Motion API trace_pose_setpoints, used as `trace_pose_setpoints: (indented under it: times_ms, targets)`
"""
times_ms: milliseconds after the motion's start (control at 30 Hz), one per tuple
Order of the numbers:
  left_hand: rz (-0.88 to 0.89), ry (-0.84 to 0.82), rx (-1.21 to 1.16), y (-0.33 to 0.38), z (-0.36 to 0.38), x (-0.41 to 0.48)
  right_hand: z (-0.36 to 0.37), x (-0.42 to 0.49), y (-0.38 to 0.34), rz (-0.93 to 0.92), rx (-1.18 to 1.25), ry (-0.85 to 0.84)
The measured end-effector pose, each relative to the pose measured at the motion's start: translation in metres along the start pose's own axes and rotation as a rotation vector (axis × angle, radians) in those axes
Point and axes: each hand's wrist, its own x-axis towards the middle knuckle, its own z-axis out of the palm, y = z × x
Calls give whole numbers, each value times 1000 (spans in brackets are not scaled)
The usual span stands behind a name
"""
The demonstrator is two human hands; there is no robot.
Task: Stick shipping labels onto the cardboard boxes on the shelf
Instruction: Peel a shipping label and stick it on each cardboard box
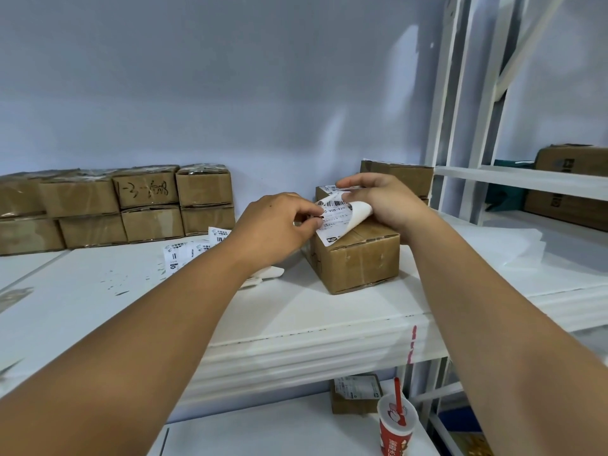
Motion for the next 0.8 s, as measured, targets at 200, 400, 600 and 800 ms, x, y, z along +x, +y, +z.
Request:
trace_pose_setpoints:
  times_ms: [200,400,600,800]
  targets:
    - [12,-4,-34,2,0,-2,-1,1,0,39,46,18]
    - [41,0,-20,2,-2,-3,-1,-2,-2,121,42,22]
    - [52,-20,-22,-1,1,-1,0,-3,-1,141,25,25]
    - [43,-9,-6,-6,2,-1,-2,-3,0,153,-23,18]
